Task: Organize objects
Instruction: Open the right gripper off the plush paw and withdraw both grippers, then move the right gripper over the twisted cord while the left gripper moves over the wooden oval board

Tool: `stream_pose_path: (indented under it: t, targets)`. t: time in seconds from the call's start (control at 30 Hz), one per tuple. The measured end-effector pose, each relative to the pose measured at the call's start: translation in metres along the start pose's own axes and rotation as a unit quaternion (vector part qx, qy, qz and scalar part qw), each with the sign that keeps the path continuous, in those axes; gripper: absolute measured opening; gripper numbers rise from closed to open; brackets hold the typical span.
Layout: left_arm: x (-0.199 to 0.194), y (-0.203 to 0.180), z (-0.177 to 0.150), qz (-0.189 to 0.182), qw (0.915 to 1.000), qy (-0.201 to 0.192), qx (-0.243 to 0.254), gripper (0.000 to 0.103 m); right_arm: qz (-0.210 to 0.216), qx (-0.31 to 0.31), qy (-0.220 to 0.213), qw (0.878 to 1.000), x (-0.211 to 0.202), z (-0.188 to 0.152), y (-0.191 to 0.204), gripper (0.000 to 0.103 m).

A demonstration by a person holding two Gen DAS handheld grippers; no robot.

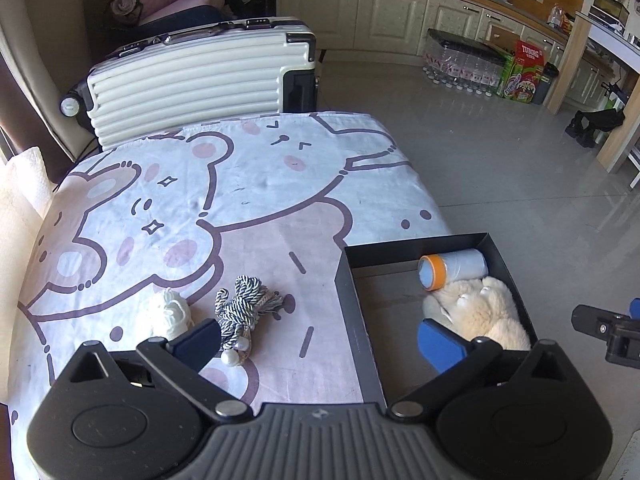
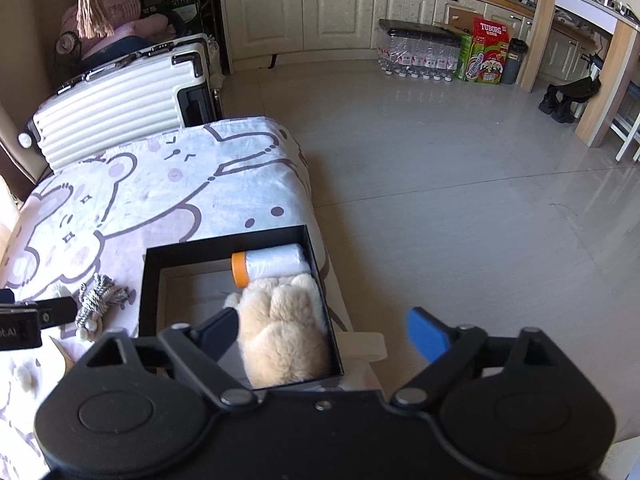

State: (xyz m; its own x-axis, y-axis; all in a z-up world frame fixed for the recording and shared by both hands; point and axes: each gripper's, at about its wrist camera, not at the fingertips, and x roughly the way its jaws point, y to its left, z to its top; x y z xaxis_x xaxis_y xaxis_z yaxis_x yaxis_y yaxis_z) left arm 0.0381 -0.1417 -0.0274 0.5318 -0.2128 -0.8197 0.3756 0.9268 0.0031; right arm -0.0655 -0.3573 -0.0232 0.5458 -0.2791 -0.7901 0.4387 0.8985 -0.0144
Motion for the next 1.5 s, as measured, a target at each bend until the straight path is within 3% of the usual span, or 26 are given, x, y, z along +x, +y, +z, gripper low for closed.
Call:
stream_pose_path:
  t: [0.33,0.87,1.5]
  targets:
    - [0.004,0.001,0.000,0.000,1.0000,-0.002,0.000,0.103,-0.028,0.001,0.002,1.000,0.008,-0.001,-0.006,0.103]
    - [0.006,0.011,0.002,0.012,0.9999,-0.001,-0.003,0.103,-0.019,0.015,0.003,1.000,0.012,0.002,-0.005,0.103]
    - [-0.006,0.096,-0.008,0.064,0.9960,-0.005,-0.062,0.103,0.030,-0.028,0.002,0.999,0.020,0.014,0.073,0.103]
